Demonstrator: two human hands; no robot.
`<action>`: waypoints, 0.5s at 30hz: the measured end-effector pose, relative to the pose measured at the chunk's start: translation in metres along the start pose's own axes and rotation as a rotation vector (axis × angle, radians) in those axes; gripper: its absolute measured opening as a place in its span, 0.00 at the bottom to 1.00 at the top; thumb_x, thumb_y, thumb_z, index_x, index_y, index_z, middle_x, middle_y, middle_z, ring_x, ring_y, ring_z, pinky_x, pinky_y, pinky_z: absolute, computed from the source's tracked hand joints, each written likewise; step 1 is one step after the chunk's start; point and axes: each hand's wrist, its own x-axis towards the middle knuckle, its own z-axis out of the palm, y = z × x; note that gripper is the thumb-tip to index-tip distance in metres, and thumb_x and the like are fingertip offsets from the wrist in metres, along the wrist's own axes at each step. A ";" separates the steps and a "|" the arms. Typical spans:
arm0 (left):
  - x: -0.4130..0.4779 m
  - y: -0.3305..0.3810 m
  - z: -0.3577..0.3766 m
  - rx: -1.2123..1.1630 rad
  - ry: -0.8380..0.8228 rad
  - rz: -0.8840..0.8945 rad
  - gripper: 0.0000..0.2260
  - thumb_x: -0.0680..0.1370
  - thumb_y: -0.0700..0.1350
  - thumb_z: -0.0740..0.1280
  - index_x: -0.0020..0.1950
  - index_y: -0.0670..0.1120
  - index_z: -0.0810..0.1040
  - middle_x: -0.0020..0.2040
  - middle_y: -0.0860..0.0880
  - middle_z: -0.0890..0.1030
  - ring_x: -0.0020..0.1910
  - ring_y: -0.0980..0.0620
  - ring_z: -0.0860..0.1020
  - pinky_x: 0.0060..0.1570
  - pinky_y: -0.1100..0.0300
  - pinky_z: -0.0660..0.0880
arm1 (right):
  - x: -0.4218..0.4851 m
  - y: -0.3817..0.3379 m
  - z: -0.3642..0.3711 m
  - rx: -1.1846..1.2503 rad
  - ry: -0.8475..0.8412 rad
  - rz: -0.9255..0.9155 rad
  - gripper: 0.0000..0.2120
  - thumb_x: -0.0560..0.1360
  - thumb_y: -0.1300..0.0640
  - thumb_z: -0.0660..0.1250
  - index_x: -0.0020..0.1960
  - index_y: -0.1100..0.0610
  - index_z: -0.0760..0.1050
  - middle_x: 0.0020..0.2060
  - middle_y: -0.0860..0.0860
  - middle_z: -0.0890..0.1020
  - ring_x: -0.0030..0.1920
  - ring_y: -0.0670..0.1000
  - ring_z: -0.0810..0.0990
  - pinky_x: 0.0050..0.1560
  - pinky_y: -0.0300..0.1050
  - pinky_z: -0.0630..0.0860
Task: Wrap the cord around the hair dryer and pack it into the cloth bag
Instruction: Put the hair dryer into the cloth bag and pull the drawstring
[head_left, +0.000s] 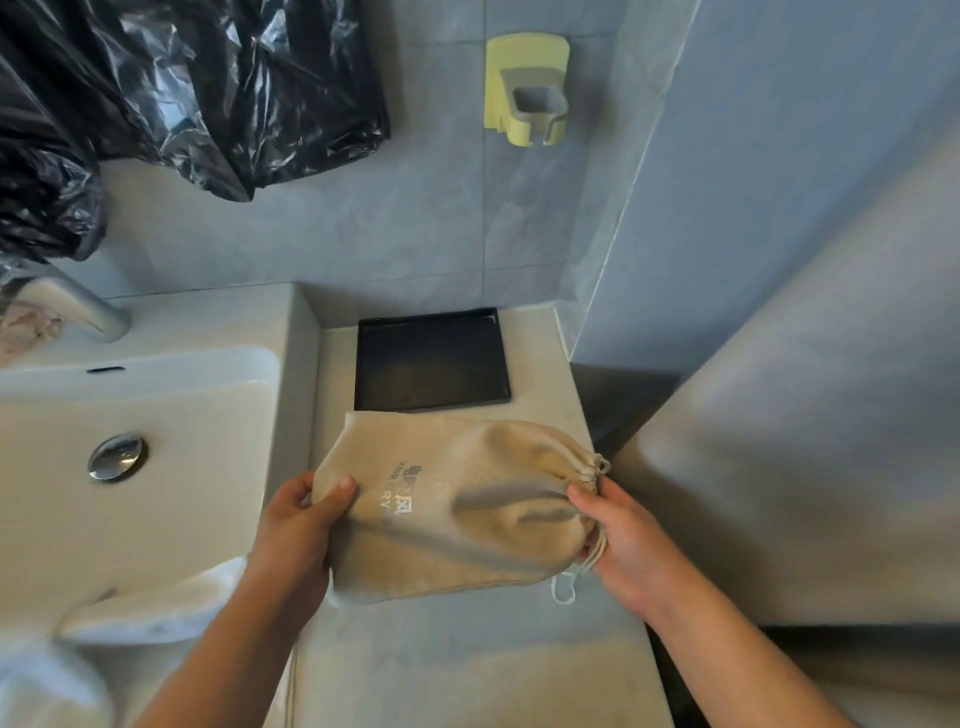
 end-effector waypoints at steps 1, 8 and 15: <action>0.009 0.003 0.002 0.000 -0.005 -0.003 0.10 0.78 0.44 0.70 0.55 0.40 0.76 0.48 0.39 0.81 0.43 0.43 0.80 0.48 0.45 0.78 | 0.006 -0.004 0.003 -0.010 0.001 0.005 0.13 0.79 0.56 0.64 0.62 0.52 0.77 0.56 0.55 0.84 0.57 0.58 0.82 0.59 0.59 0.75; 0.091 0.012 0.018 -0.057 -0.007 -0.036 0.09 0.79 0.45 0.69 0.57 0.45 0.76 0.53 0.41 0.82 0.50 0.40 0.81 0.54 0.39 0.79 | 0.075 -0.042 0.028 -0.101 0.024 -0.012 0.13 0.79 0.56 0.65 0.63 0.50 0.76 0.57 0.54 0.83 0.58 0.58 0.81 0.62 0.60 0.75; 0.183 0.028 0.044 -0.086 0.018 -0.001 0.09 0.80 0.45 0.66 0.60 0.48 0.75 0.56 0.43 0.81 0.53 0.42 0.80 0.52 0.44 0.79 | 0.166 -0.078 0.054 -0.104 0.096 -0.053 0.17 0.78 0.65 0.63 0.66 0.53 0.73 0.57 0.54 0.83 0.56 0.56 0.82 0.58 0.54 0.78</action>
